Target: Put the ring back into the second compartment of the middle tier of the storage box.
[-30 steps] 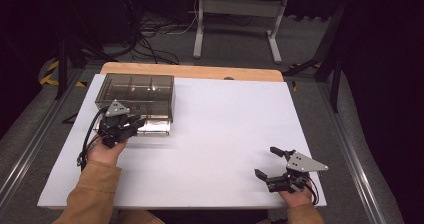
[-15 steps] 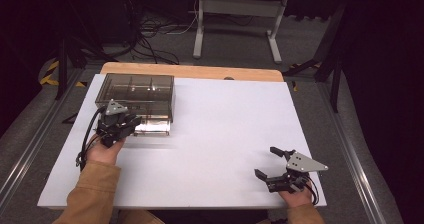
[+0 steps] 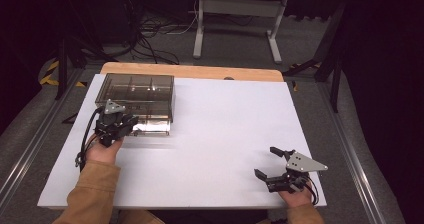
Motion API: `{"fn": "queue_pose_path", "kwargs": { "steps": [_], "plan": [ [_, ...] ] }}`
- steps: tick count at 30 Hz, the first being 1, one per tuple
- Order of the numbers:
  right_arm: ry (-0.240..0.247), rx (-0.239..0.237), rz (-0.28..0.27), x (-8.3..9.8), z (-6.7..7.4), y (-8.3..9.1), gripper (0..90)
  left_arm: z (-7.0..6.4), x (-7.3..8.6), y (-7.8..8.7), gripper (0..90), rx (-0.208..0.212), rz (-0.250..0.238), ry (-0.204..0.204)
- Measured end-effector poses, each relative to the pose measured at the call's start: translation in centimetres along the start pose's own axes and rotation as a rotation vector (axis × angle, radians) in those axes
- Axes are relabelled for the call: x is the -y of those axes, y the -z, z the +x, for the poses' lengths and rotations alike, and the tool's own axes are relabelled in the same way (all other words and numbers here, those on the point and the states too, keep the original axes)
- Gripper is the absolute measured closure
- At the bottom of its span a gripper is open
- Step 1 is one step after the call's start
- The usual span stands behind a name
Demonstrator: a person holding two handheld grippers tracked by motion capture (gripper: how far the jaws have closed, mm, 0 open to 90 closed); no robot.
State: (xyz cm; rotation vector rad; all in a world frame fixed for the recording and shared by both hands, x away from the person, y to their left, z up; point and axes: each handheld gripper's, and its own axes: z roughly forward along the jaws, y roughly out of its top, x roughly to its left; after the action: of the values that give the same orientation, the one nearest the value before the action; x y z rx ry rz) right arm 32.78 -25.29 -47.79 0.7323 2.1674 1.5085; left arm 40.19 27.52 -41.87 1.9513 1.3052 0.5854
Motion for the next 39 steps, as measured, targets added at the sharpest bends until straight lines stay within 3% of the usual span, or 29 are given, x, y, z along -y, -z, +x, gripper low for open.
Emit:
{"fn": "queue_pose_path", "kwargs": {
  "steps": [39],
  "plan": [
    [0.006,0.003,0.008,0.0,0.1,-0.1,4.9,0.9,0.7,-2.5,71.7,-0.002,0.073,0.012]
  ]
}}
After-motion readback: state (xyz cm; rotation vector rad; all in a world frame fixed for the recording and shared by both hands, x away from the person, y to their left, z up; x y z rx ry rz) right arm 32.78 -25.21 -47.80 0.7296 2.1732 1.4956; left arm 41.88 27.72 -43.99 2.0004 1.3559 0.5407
